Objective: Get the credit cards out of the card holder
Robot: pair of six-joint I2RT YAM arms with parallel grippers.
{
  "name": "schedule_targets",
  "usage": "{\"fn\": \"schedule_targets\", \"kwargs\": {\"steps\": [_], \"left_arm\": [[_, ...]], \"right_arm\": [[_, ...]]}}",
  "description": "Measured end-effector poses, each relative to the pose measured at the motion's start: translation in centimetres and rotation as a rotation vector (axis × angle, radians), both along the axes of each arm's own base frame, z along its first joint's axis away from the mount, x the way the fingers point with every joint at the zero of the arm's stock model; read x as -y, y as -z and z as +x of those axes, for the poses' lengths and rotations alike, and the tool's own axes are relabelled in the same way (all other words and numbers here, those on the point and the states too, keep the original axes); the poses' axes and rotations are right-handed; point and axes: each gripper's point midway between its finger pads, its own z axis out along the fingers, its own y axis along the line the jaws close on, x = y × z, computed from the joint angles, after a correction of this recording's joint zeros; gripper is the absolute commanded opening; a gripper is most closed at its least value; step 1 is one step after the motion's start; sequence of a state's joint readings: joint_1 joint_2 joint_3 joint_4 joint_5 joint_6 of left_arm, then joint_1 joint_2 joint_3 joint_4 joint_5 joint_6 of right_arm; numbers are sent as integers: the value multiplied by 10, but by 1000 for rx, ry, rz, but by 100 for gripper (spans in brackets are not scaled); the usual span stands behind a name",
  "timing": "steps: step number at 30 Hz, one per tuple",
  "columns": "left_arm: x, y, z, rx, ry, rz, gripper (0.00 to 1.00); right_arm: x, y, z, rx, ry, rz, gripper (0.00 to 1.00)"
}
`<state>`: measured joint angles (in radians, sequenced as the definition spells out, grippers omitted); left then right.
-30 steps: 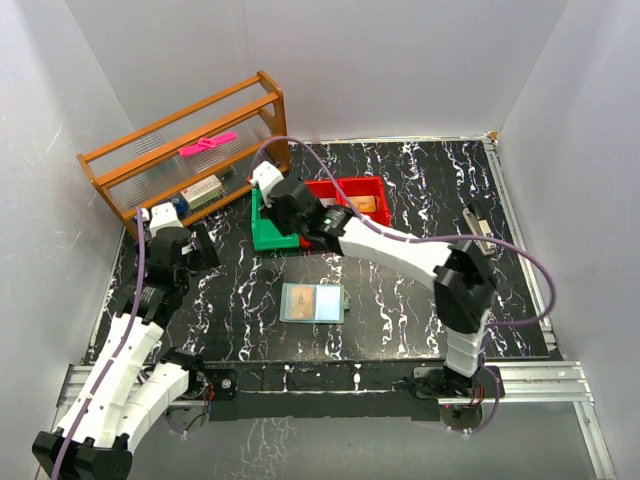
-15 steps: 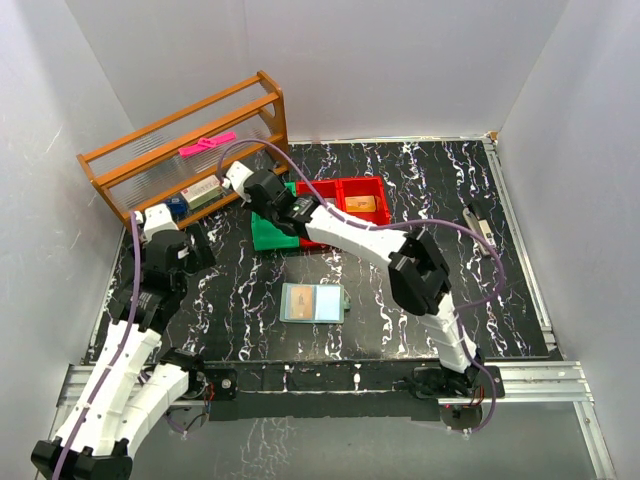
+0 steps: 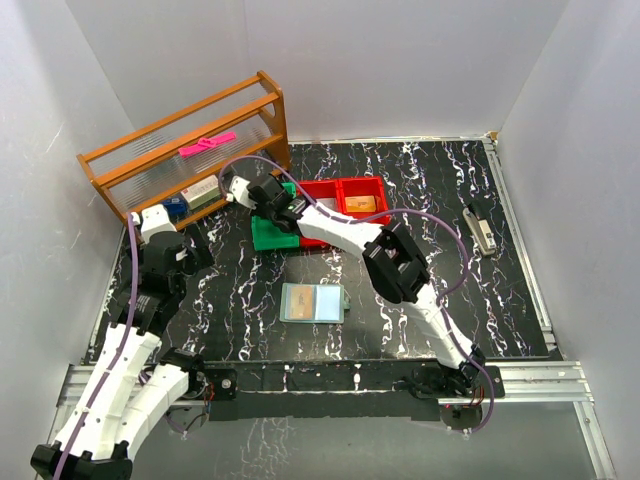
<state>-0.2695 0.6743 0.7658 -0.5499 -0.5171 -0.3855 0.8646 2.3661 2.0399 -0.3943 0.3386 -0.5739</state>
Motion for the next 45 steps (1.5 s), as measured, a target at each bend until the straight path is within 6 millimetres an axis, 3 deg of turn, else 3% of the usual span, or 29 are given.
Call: {"fn": "schedule_targets", "kwargs": {"steps": [12, 29, 40, 45], "left_arm": [[-6, -11, -7, 62, -23, -2, 99], [-6, -6, -5, 42, -25, 5, 99], [-5, -5, -1, 36, -17, 10, 99], [-5, -5, -1, 38, -16, 10, 99]], "right_arm": [[-10, 0, 12, 94, -133, -91, 0], [-6, 37, 16, 93, -183, -149, 0], [-5, 50, 14, 37, -192, -92, 8], [-5, 52, 13, 22, -191, -75, 19]]}}
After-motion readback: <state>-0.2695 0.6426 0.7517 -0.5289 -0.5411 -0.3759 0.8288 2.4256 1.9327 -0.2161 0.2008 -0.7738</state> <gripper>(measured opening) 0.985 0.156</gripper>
